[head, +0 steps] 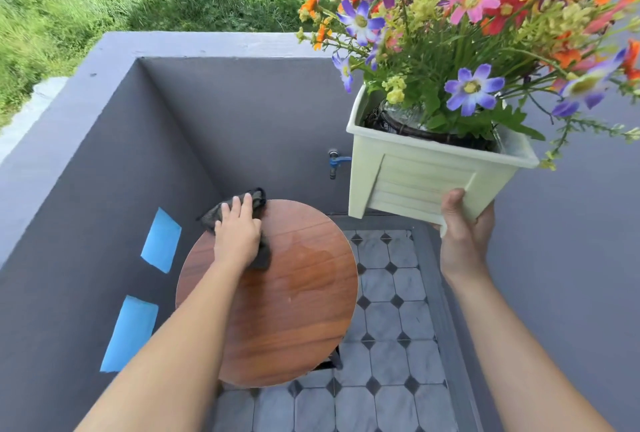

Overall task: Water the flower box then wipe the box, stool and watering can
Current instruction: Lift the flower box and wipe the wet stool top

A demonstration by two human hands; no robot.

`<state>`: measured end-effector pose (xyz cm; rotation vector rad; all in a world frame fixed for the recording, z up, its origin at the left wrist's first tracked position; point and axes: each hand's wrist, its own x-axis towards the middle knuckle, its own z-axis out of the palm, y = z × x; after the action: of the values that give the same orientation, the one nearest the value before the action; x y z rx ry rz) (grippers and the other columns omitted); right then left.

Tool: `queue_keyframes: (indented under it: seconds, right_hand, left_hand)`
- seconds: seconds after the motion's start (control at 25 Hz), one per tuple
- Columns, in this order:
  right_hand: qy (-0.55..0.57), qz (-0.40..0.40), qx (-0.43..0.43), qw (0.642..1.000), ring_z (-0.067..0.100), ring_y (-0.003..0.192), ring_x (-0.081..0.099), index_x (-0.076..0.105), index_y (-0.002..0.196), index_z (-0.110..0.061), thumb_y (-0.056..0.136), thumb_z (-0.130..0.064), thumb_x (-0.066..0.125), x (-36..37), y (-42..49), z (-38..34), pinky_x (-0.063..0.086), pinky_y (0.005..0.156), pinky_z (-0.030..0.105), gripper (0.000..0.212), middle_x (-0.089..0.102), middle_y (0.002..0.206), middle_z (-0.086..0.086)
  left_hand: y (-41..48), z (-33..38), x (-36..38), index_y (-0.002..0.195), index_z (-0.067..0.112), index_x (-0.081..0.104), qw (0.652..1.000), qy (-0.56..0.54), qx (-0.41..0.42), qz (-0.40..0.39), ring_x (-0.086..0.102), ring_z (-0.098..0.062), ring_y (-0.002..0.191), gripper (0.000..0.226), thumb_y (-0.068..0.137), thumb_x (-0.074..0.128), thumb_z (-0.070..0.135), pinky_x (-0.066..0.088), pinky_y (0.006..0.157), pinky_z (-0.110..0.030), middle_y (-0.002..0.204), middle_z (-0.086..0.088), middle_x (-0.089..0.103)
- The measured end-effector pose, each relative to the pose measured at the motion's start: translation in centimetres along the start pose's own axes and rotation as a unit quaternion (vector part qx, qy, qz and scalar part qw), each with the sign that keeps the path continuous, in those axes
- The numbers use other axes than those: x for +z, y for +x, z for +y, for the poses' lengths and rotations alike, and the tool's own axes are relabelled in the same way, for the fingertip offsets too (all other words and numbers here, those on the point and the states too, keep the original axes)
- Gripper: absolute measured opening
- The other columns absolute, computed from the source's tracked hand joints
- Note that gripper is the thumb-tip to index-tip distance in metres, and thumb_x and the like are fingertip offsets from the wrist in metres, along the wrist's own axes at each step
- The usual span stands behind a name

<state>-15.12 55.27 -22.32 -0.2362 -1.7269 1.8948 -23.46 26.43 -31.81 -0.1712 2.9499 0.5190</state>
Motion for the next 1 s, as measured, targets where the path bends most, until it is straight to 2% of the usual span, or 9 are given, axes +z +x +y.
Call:
queue_keyframes:
  seconds: [0.16,0.36,0.52,0.64,0.68,0.76,0.84,0.92,1.0]
  right_hand:
    - [0.005,-0.003,0.004,1.000,-0.011,0.087,0.057,0.047,0.106,-0.027,0.075,-0.044,0.056,1.1,-0.6,-0.7,0.044,0.081,0.012,0.036,0.054,0.099,-0.008]
    - [0.014,-0.015,0.021,1.000,-0.003,0.099,0.058,0.043,0.126,-0.011,0.075,-0.046,0.058,2.4,-1.4,-0.6,0.045,0.090,0.018,0.064,0.056,0.112,-0.002]
    - [0.010,-0.032,0.045,0.998,-0.011,0.091,0.059,0.052,0.113,-0.018,0.074,-0.048,0.062,3.7,-3.4,-0.6,0.046,0.082,0.011,0.051,0.058,0.105,-0.006]
    - [0.028,-0.058,0.061,0.996,-0.011,0.092,0.060,0.051,0.107,-0.030,0.077,-0.039,0.061,4.9,-5.5,0.1,0.047,0.081,0.011,0.033,0.059,0.103,-0.013]
    - [0.031,-0.067,0.066,0.995,-0.009,0.092,0.061,0.052,0.106,-0.030,0.077,-0.040,0.064,5.4,-6.3,0.3,0.047,0.081,0.011,0.033,0.060,0.102,-0.014]
    - [0.035,-0.076,0.088,0.993,-0.014,0.085,0.060,0.051,0.101,-0.030,0.079,-0.033,0.061,6.5,-7.8,0.6,0.046,0.077,0.007,0.024,0.058,0.098,-0.013]
    - [0.031,-0.088,0.086,0.992,-0.017,0.078,0.059,0.050,0.096,-0.028,0.079,-0.024,0.055,7.5,-9.2,1.0,0.045,0.071,0.004,0.018,0.056,0.094,-0.010]
    - [0.020,-0.116,0.101,0.988,-0.011,0.080,0.061,0.053,0.099,-0.023,0.076,-0.037,0.060,8.3,-10.5,1.8,0.047,0.072,0.007,0.029,0.059,0.093,-0.005]
    - [0.007,-0.143,0.117,0.983,0.001,0.093,0.064,0.056,0.106,-0.022,0.071,-0.054,0.062,9.0,-11.4,2.7,0.052,0.081,0.019,0.047,0.063,0.099,0.000]
  left_hand:
    - [-6.4,-4.7,-0.6,0.150,0.008,0.016,0.997,-0.035,-0.068,0.017,0.008,-0.039,0.145,0.058,0.095,0.032,0.010,0.016,0.112,-0.059,0.158,-0.017,0.015]
    - [-15.2,-5.2,1.0,0.151,0.010,0.014,0.991,-0.021,-0.132,0.019,0.009,-0.041,0.144,0.059,0.096,0.035,0.009,0.026,0.106,-0.063,0.158,-0.018,0.017]
    - [-19.6,-4.6,2.7,0.138,0.001,0.044,0.999,0.010,-0.052,0.011,0.042,-0.060,0.122,0.072,0.071,0.068,-0.011,0.057,0.068,-0.058,0.134,-0.032,0.050]
    - [-22.5,-6.2,3.2,0.123,0.005,0.059,0.998,-0.015,-0.026,0.059,0.061,-0.053,0.104,0.072,0.056,0.078,-0.014,0.056,0.043,-0.036,0.125,-0.026,0.061]
    - [-23.2,-6.7,2.8,0.127,0.007,0.058,0.997,-0.033,-0.033,0.067,0.062,-0.048,0.106,0.065,0.066,0.072,-0.010,0.055,0.046,-0.034,0.133,-0.020,0.056]
    - [-23.6,-7.8,1.9,0.140,0.015,0.046,0.968,-0.153,-0.183,0.084,0.056,-0.041,0.114,0.056,0.086,0.049,0.001,0.049,0.071,-0.037,0.143,-0.011,0.048]
    - [-22.1,-9.7,1.1,0.142,0.018,0.043,0.874,-0.313,-0.360,0.091,0.049,-0.039,0.120,0.056,0.086,0.038,0.019,0.040,0.099,-0.042,0.141,-0.014,0.051]
    - [-19.2,-11.6,0.0,0.134,0.012,0.050,0.804,-0.431,-0.402,0.084,0.046,-0.038,0.126,0.064,0.074,0.033,0.027,0.035,0.109,-0.049,0.140,-0.017,0.051]
    - [-15.9,-12.0,-1.9,0.133,0.013,0.049,0.792,-0.474,-0.377,0.075,0.044,-0.037,0.128,0.059,0.077,0.033,0.021,0.033,0.108,-0.051,0.141,-0.017,0.048]
